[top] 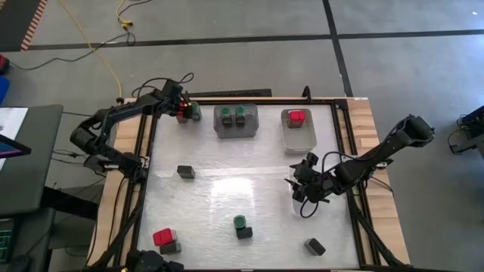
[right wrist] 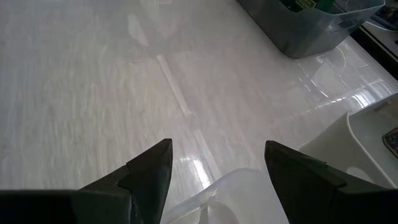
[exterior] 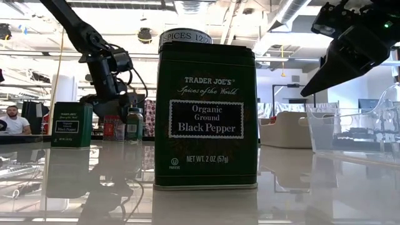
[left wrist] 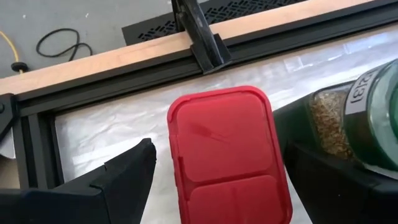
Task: Sort spices by type
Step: Move the top left red seasoning can to the center of the table
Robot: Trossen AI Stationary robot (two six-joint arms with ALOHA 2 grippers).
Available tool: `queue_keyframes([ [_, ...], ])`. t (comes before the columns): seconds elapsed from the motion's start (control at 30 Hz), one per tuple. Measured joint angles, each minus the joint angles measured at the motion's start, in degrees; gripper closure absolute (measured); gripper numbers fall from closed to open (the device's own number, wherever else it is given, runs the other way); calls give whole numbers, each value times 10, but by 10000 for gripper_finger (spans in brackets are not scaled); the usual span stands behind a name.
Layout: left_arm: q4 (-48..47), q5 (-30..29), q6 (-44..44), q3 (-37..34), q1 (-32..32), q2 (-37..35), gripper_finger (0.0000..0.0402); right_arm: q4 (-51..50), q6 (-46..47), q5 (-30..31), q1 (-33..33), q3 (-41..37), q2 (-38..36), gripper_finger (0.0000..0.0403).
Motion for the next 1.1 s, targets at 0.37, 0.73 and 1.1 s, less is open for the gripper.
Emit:
queue_keyframes([
  [0.37,-9,0,-10,0,0,0,131,0,0,0,0,0,0,118],
  [0.73,-76,-30,2,-1,-7,-30,190,0,0,0,0,0,0,118],
  [1.1,-133,-26,-6,-1,-101,-235,190,3,0,0,0,0,0,118],
])
